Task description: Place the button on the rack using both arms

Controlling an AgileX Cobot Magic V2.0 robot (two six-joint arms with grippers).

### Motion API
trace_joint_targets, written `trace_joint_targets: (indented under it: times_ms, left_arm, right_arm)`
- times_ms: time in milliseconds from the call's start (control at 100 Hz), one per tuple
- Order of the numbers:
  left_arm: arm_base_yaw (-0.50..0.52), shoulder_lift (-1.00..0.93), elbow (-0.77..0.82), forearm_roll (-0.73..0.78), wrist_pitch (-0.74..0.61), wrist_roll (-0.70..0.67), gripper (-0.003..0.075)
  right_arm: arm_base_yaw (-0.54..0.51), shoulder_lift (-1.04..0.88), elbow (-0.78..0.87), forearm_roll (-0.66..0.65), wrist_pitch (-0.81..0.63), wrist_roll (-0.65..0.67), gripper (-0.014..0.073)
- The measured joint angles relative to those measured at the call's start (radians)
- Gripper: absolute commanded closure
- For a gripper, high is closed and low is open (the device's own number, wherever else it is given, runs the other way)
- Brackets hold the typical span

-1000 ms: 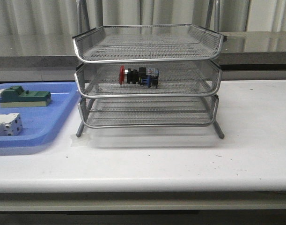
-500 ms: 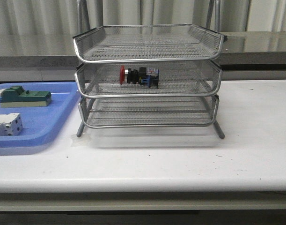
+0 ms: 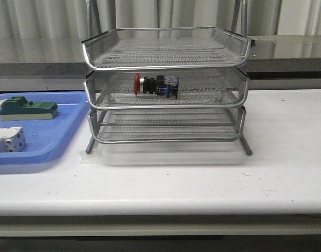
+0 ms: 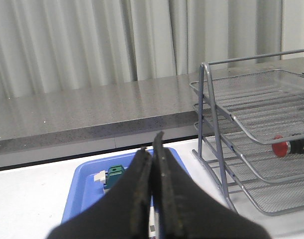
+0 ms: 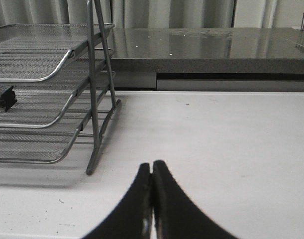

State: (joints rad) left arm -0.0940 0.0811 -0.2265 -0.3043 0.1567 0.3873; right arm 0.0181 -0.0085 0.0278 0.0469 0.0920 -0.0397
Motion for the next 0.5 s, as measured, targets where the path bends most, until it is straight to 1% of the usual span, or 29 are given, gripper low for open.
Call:
trace_joint_targets:
  times_ms: [370, 500]
  left_arm:
    - [0.0, 0.0, 0.0, 0.0, 0.0, 0.0, 0.074]
    - [0.0, 0.0, 0.006, 0.024, 0.0, -0.002, 0.074]
  right_arm:
    - [0.0, 0.0, 0.0, 0.0, -0.002, 0.0, 0.0655]
    - [0.0, 0.0, 0.0, 0.0, -0.002, 0.0, 0.0655]
